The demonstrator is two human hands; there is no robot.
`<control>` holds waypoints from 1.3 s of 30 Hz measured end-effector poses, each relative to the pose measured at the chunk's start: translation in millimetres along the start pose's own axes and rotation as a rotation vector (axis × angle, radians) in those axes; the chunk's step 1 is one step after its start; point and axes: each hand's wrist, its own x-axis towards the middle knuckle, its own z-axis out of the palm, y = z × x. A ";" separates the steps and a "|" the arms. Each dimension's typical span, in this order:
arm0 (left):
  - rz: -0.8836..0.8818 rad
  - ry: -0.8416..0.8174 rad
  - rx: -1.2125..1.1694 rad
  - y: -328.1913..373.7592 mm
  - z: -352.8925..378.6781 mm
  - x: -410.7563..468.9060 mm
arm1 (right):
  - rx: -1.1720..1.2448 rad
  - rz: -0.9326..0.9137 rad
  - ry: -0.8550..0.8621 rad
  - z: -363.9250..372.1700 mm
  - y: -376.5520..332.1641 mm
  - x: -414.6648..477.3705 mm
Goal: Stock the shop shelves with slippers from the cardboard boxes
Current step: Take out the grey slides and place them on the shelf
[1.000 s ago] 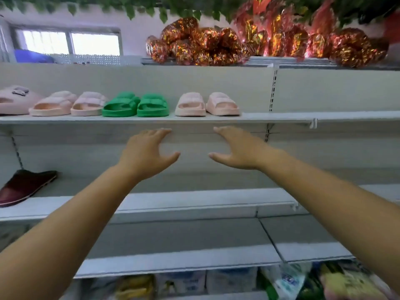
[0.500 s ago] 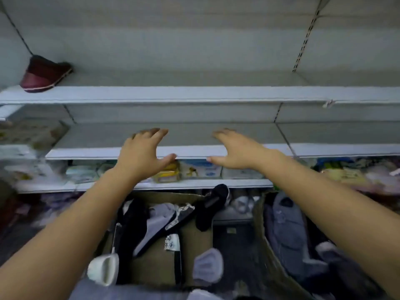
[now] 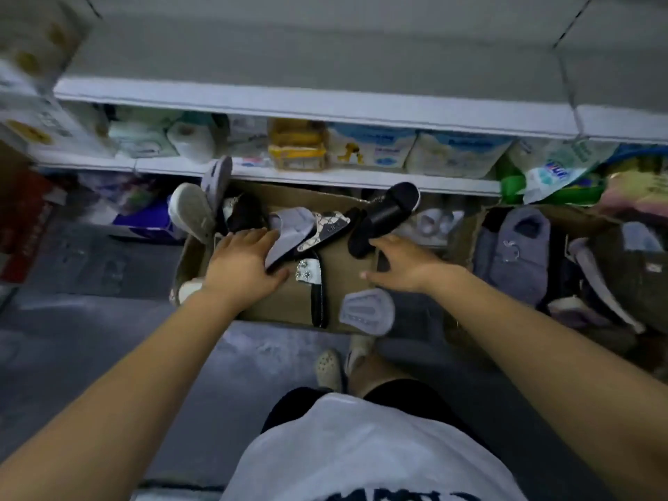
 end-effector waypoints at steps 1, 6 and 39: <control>-0.022 -0.048 -0.010 1.1 11.9 -2.5 | 0.008 0.018 -0.028 16.6 9.1 6.8; -0.170 -0.281 -0.087 14.4 58.2 -9.1 | 0.138 0.146 -0.184 80.0 39.3 25.8; -0.805 -0.243 -2.318 1.7 79.4 33.7 | 1.303 0.272 -0.349 39.4 -37.8 43.5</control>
